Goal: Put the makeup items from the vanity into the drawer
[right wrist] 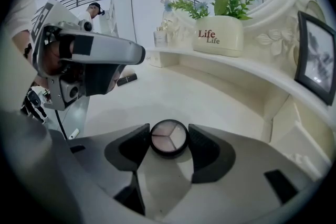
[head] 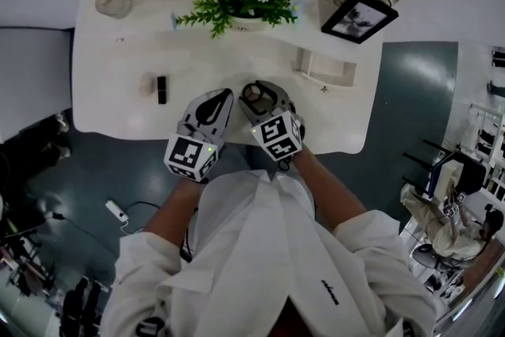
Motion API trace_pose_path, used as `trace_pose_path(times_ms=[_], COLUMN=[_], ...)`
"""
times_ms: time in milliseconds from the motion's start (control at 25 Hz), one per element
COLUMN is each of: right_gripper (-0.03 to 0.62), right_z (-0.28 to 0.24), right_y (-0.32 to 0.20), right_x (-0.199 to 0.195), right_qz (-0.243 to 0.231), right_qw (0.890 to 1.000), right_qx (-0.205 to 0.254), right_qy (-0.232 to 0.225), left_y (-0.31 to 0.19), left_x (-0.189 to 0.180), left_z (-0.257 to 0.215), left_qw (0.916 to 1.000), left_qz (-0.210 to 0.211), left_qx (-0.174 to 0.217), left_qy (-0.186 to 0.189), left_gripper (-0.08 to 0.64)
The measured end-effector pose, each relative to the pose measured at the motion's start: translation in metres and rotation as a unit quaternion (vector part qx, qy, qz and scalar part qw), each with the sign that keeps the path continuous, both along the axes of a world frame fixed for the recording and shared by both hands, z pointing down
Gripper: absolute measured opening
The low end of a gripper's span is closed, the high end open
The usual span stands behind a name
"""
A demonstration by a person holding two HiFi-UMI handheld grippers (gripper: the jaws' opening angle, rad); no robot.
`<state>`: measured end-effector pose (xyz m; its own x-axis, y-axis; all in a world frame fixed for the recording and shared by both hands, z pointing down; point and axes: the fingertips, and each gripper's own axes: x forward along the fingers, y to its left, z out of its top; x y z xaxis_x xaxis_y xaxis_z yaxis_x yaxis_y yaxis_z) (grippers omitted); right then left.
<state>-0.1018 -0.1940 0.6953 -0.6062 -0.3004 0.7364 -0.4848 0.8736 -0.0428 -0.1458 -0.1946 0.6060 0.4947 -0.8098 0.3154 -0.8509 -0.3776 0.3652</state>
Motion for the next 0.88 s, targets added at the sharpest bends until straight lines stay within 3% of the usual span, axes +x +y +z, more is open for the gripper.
trace_pose_path(times_ms=[160, 440, 880], right_gripper=[0.245, 0.244, 0.244], right_z=[-0.016, -0.061, -0.107], right_y=[-0.002, -0.018, -0.049], right_x=[0.003, 0.027, 0.103], right_qz=[0.002, 0.051, 0.136], right_qw=[1.0, 0.997, 0.986], right_qx=[0.011, 0.033, 0.083], right_qy=[-0.016, -0.055, -0.058], left_y=[-0.004, -0.016, -0.063], left_x=[0.004, 0.026, 0.109], left_z=[-0.008, -0.026, -0.054], left_qw=[1.0, 0.9992, 0.9925], left_qz=[0.005, 0.028, 0.109], left_qx=[0.008, 0.027, 0.053], left_qy=[0.0, 0.008, 0.018], left_gripper=[0.026, 0.026, 0.026])
